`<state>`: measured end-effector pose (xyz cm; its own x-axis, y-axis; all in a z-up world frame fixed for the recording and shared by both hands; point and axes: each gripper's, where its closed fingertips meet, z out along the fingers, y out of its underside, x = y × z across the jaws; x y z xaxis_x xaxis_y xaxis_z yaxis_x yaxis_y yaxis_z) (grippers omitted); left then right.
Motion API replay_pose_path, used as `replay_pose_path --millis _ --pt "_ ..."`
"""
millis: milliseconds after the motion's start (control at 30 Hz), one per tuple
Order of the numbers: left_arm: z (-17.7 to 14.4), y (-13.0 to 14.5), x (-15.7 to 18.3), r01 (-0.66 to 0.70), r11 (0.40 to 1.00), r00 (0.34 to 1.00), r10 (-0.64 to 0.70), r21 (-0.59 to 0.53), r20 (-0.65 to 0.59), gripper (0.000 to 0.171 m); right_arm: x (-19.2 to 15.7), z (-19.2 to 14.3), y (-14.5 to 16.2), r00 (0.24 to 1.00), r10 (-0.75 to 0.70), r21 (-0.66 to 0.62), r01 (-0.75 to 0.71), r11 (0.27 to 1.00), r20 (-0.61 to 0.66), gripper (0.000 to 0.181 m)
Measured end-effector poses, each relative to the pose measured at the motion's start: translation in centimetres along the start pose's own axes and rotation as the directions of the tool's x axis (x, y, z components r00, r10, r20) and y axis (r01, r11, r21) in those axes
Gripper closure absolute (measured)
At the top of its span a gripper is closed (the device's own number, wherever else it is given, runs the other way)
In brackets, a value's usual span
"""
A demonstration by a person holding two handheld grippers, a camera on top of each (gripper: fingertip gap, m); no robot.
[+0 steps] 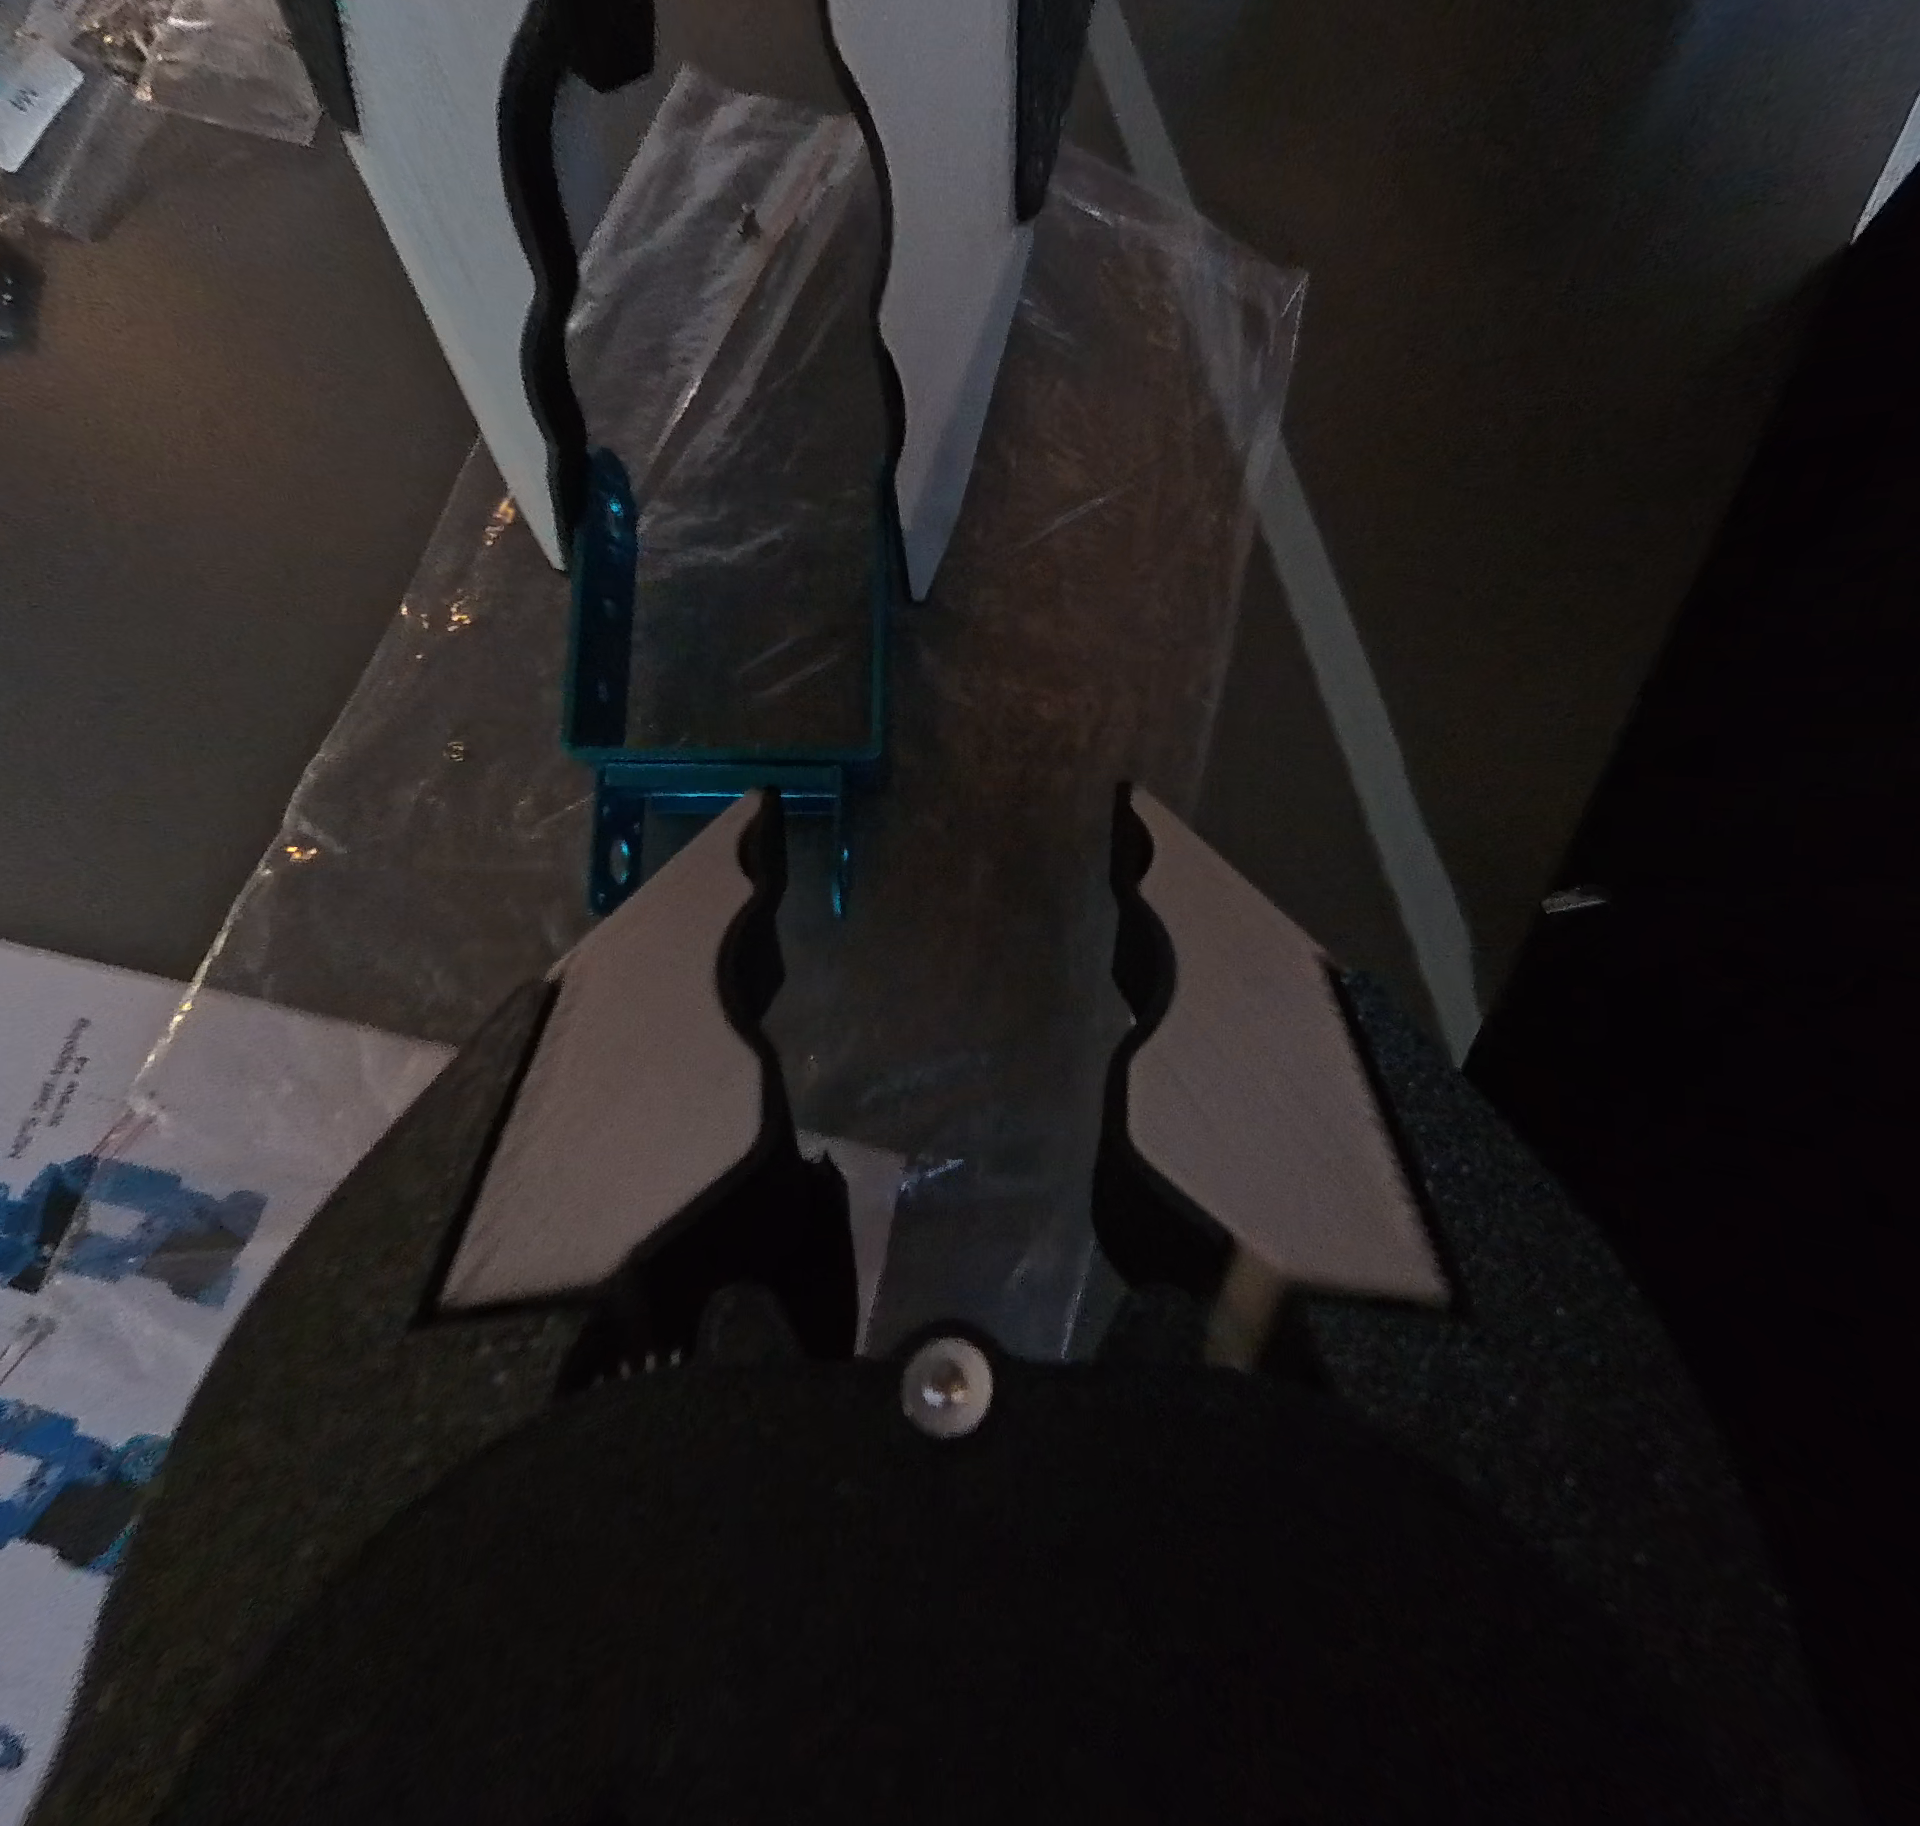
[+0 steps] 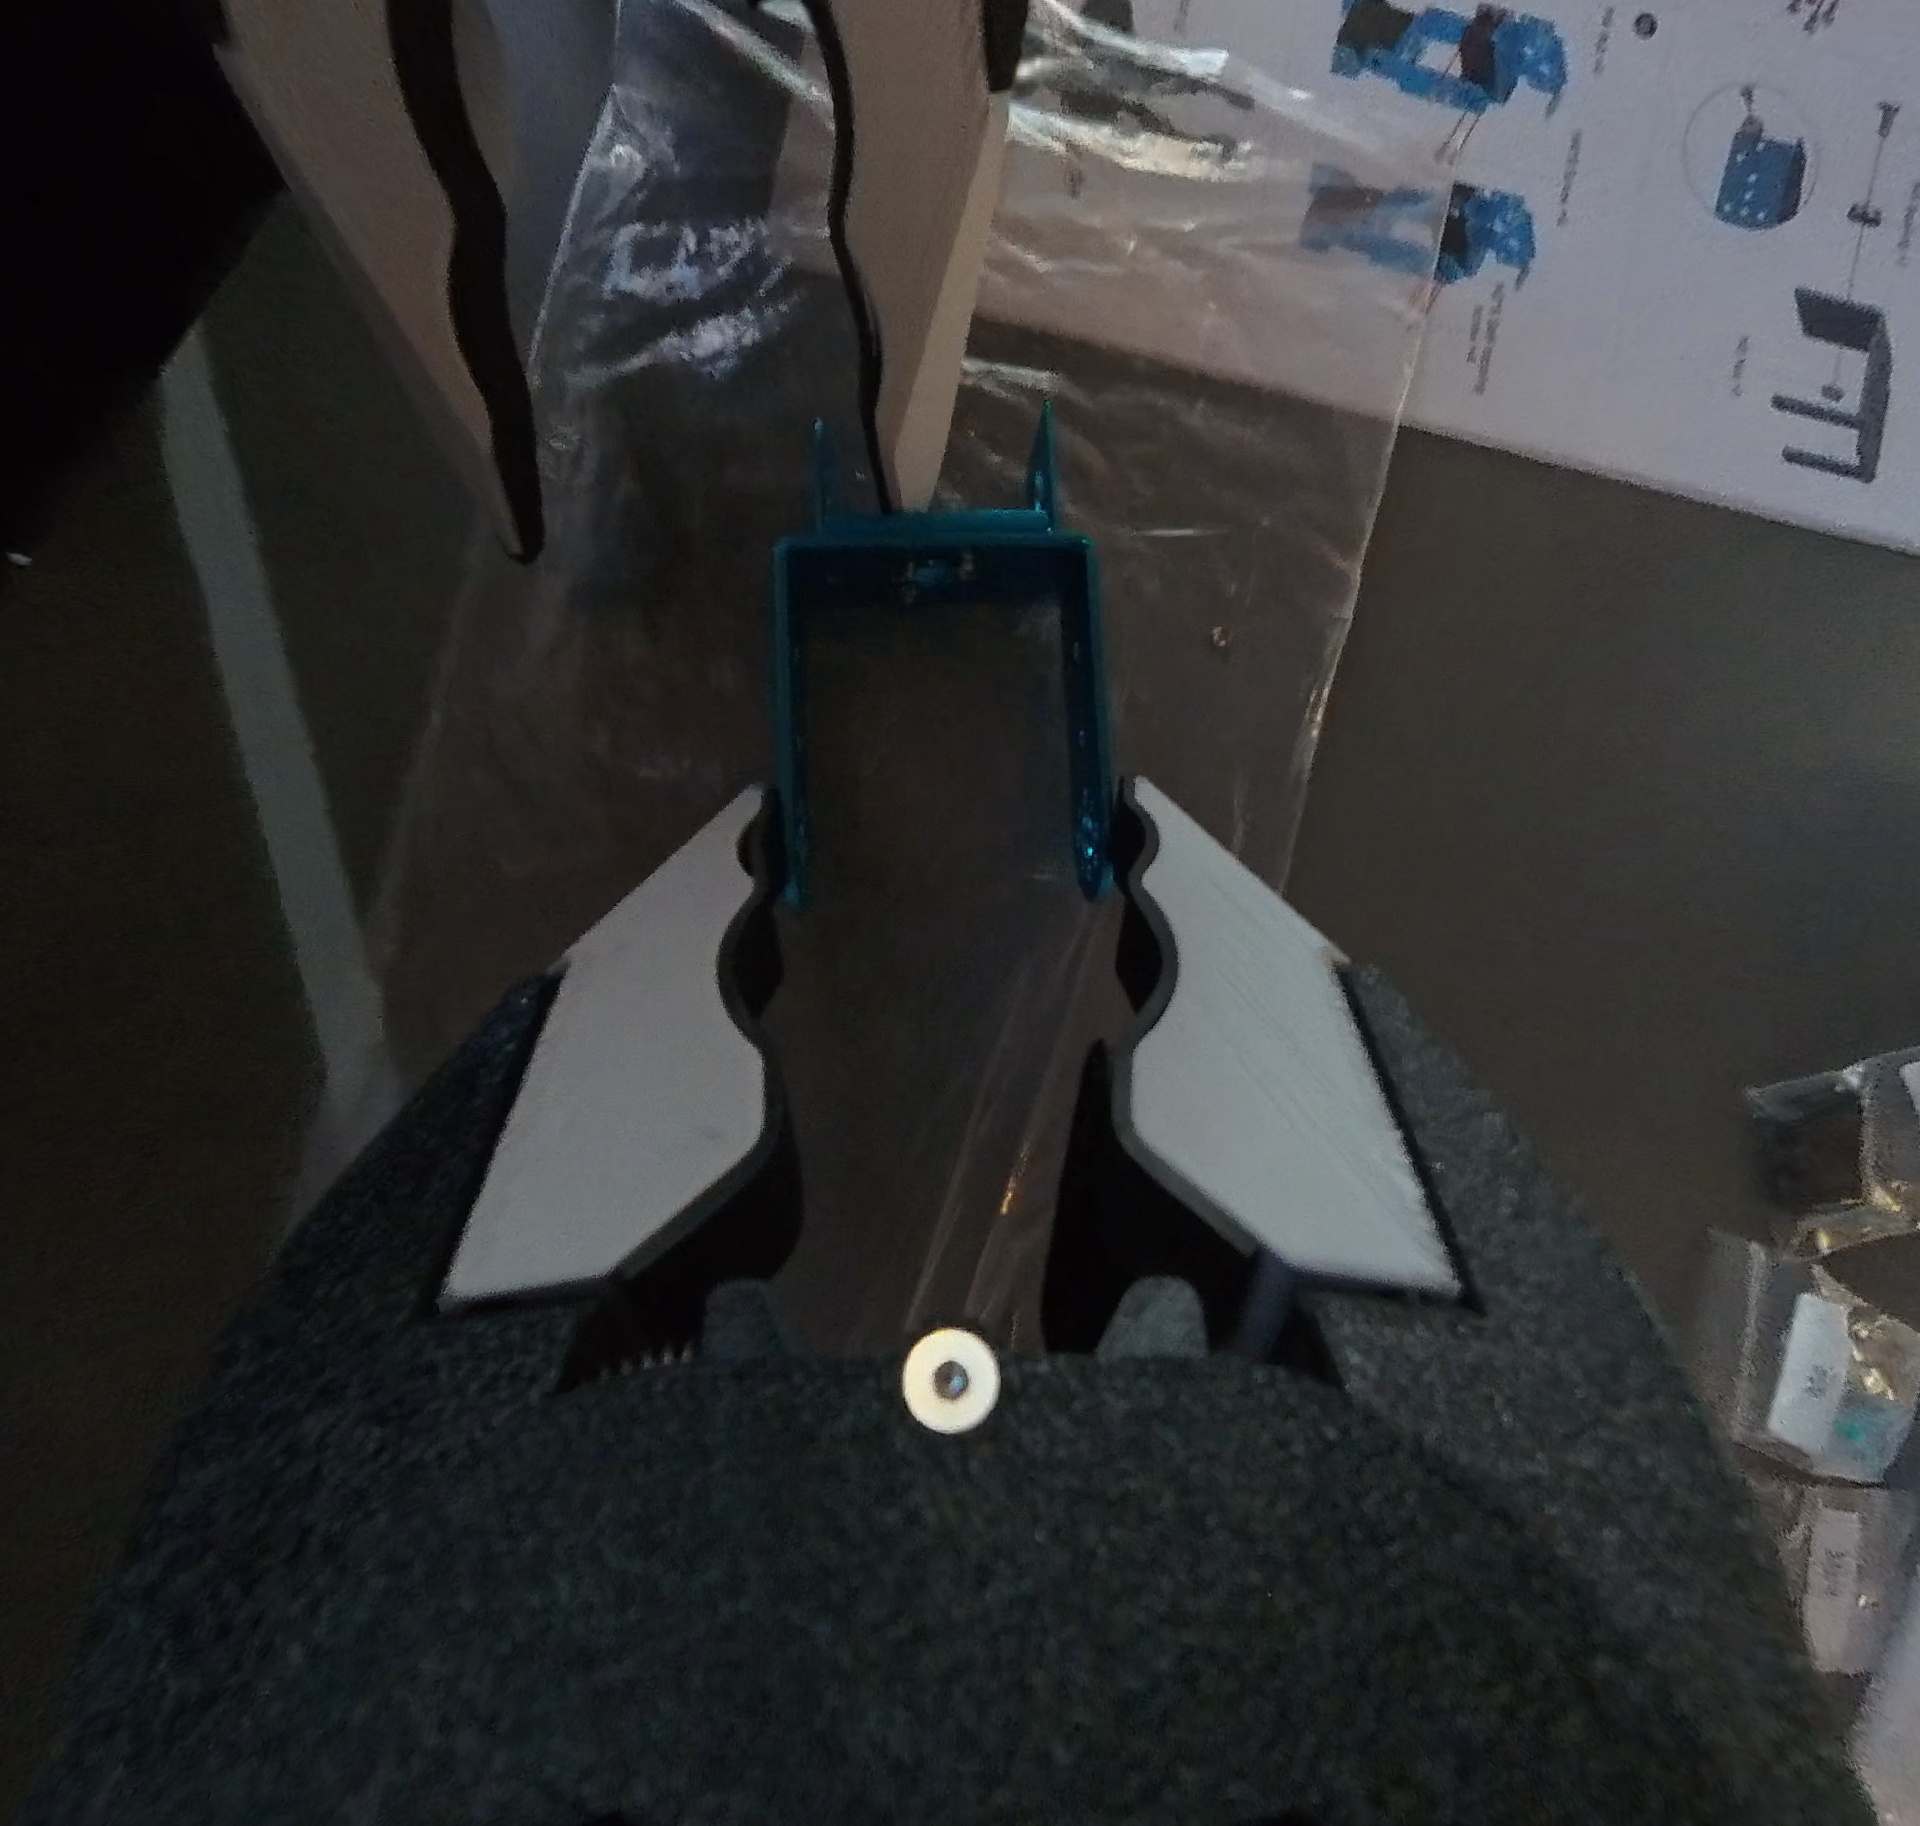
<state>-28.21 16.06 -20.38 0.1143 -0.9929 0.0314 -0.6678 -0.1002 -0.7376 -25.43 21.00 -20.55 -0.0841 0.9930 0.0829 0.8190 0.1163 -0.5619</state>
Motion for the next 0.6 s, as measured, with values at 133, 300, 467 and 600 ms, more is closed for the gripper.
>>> replay_pose_path --millis 133,300,467,600 --pt "-0.9 0.4 -0.2 0.001 1.0 0.999 0.0 -0.017 0.035 0.109 0.2 0.7 -0.8 1.0 0.002 -0.01 -0.001 1.0 0.031 0.117" --pt "-1.5 1.8 -0.6 0.031 0.999 0.997 -0.029 -0.028 0.069 0.109 0.5 2.1 -1.6 0.998 0.002 -0.001 -0.002 1.0 0.06 0.116" --pt "-2.1 1.7 -0.2 0.041 0.999 0.996 -0.042 0.014 0.081 0.109 0.2 -0.2 -2.8 0.977 0.074 0.114 -0.098 0.989 0.199 0.109" --pt "-2.2 1.5 -0.1 0.043 0.998 0.995 -0.046 0.041 0.087 0.107 2.6 -2.2 -3.4 0.964 0.104 0.134 -0.14 0.981 0.246 0.139"
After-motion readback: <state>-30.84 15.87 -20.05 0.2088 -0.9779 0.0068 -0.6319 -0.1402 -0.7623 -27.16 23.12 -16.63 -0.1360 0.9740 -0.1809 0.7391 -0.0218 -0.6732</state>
